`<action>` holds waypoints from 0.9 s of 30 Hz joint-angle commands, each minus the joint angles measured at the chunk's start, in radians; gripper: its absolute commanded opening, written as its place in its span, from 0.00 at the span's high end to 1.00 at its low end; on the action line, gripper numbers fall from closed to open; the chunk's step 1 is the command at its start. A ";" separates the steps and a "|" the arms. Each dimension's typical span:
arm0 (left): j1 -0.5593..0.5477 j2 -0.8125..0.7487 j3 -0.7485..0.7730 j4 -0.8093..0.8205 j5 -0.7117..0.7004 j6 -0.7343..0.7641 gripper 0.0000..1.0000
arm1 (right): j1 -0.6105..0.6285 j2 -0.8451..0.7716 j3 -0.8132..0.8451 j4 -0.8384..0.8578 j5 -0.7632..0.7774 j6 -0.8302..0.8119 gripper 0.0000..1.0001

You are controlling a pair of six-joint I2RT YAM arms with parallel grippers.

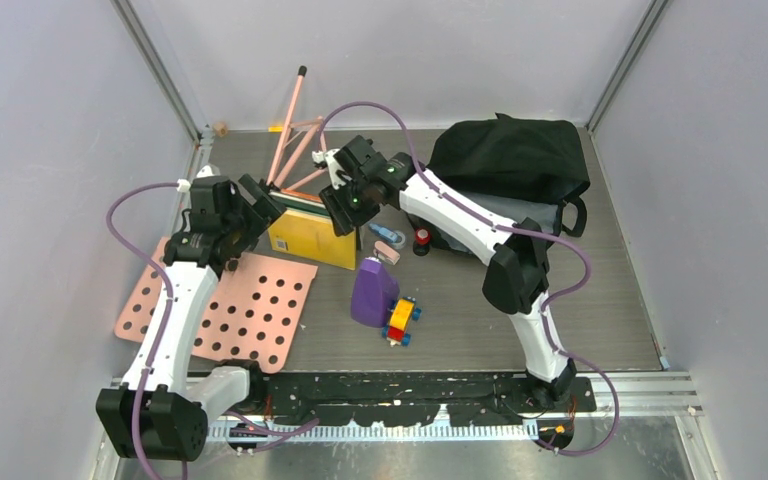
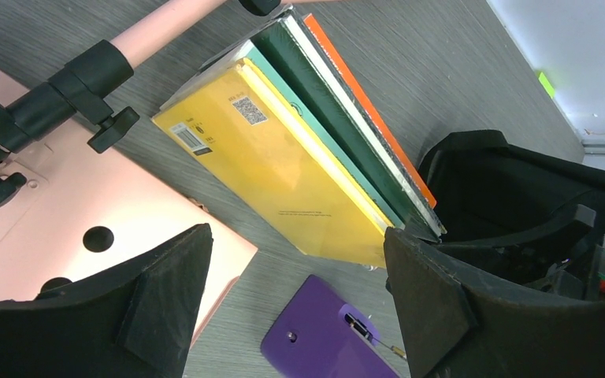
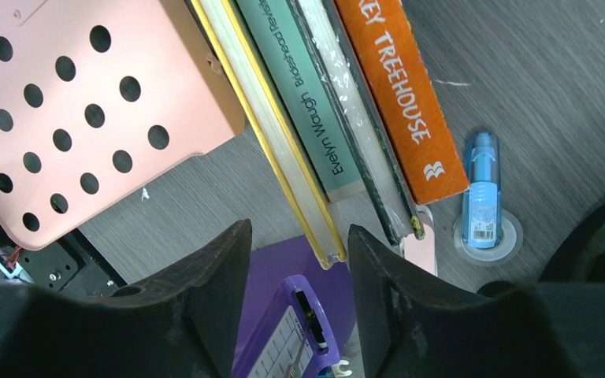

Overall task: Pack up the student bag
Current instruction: Pick up the book from the center of the board.

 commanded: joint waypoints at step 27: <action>0.011 -0.047 0.040 -0.060 -0.066 0.052 0.14 | 0.141 0.084 0.163 -0.010 0.165 -0.095 0.90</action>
